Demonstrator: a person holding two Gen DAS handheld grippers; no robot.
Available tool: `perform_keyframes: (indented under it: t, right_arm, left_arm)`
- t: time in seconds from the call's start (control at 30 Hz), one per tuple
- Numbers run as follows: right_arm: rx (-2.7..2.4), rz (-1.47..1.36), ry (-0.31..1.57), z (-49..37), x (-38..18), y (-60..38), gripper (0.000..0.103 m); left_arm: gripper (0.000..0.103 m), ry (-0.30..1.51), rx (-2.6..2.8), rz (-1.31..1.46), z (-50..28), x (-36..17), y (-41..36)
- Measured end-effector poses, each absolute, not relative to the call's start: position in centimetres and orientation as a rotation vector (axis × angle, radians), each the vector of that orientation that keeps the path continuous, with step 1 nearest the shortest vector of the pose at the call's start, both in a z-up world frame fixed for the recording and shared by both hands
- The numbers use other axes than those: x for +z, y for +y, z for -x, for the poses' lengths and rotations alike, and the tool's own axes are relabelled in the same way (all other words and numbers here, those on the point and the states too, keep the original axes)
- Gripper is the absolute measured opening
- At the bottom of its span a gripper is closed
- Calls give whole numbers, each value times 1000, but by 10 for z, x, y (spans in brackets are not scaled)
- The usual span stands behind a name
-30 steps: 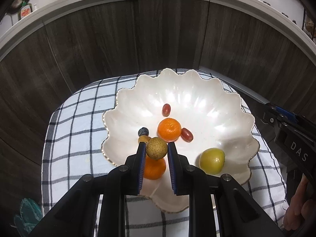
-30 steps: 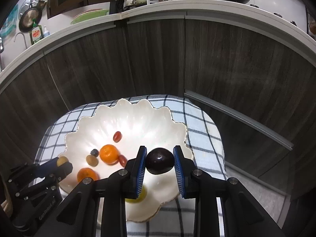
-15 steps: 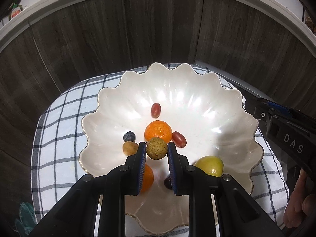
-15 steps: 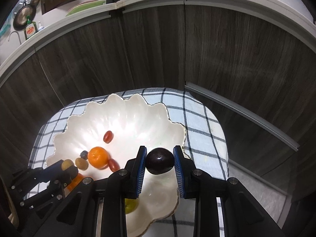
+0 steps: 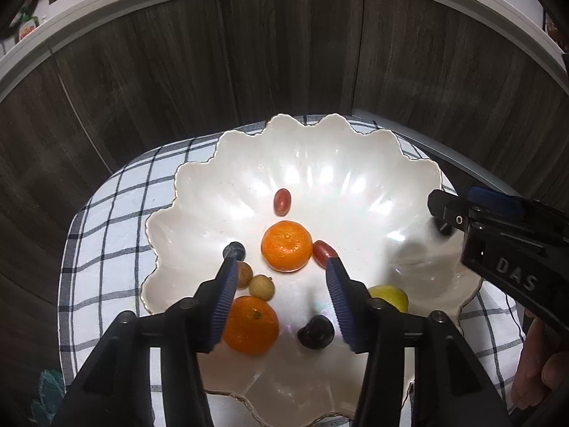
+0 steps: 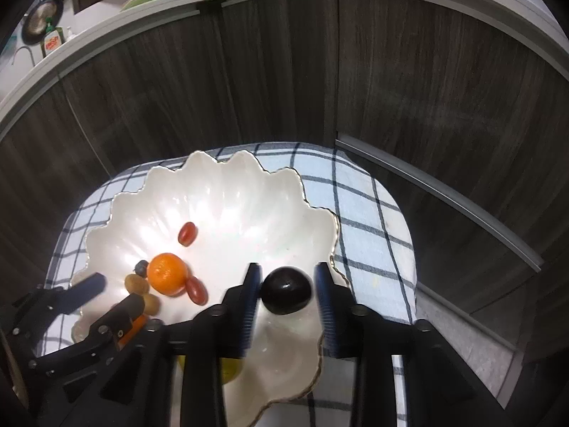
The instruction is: Organize fruits
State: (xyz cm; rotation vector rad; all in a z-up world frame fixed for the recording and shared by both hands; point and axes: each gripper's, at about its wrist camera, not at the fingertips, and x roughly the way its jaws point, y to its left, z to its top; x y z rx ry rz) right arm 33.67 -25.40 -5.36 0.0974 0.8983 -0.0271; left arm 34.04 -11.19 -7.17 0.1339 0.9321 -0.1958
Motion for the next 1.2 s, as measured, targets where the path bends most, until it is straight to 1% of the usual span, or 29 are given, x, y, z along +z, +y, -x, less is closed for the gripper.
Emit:
perform_keyframes:
  t: [0.03, 0.07, 0.17, 0.27, 0.37, 0.5, 0.57, 0.63, 1.2]
  right_arm:
    - [-27, -105, 890, -336, -53, -255, 61]
    - [-31, -109, 879, -334, -52, -256, 65]
    - [-38, -106, 871, -333, -50, -257, 66]
    - [-36, -108, 871, -333, -48, -256, 66]
    - [-33, -106, 868, -331, -45, -255, 72]
    - [-33, -102, 850, -327, -39, -253, 73]
    - [-31, -98, 842, -324, -34, -252, 73]
    - [-29, -92, 836, -322, -31, -250, 73]
    - [-26, -76, 790, -290, -4, -235, 73]
  left_arm:
    - [53, 931, -194, -133, -340, -71, -111]
    - [56, 931, -190, -132, -341, -70, -110]
    - [64, 922, -178, -129, -339, -67, -108]
    - [69, 907, -168, -138, -337, -63, -107]
    - [75, 897, -157, -139, -335, -59, -105]
    - [75, 887, -148, -134, -332, -53, -100]
    - [78, 882, -140, -134, -329, -50, -97]
    - [79, 874, -135, -130, -326, -46, -94]
    - [79, 817, -109, -108, -297, -13, -68]
